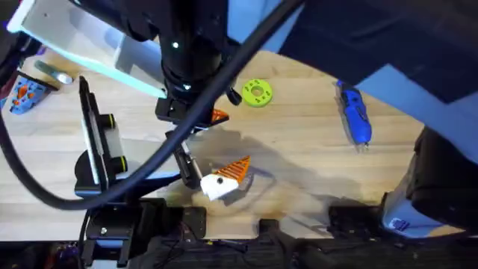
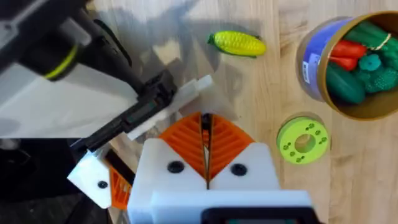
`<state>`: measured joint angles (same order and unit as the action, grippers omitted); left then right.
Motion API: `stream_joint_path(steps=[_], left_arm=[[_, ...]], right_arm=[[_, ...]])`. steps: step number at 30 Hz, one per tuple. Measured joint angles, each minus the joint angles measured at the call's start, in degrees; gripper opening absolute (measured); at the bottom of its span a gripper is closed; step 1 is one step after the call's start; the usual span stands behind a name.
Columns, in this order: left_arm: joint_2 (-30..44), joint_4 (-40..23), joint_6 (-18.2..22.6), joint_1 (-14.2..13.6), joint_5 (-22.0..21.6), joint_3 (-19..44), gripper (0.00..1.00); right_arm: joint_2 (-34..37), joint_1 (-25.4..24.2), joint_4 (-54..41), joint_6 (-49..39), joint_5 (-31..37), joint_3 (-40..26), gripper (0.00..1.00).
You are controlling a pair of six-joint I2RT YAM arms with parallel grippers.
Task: Pick up the gripper from the table and insert it into the empty holder that is missing its gripper. Then pick up a screw, insert it into the mounting hole, and use the screwdriver to tighten it. Finally, clean up the table by picking up the vegetable and placing it into the bucket.
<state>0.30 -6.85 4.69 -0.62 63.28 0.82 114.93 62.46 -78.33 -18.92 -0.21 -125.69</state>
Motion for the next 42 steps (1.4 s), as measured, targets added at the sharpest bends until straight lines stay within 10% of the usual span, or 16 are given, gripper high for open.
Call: stream_joint_path(steps=[34,42], left_arm=[[0.09,-0.07,-1.36,0.01,0.14,0.00,0.987],[0.09,-0.07,-1.33,0.02,0.14,0.00,0.986]], right_arm=[[-0.13,-0.28,1.23,0.12,0.15,2.02,0.015],[-0.13,-0.70,1.25,0.50,0.50,2.02,0.450]])
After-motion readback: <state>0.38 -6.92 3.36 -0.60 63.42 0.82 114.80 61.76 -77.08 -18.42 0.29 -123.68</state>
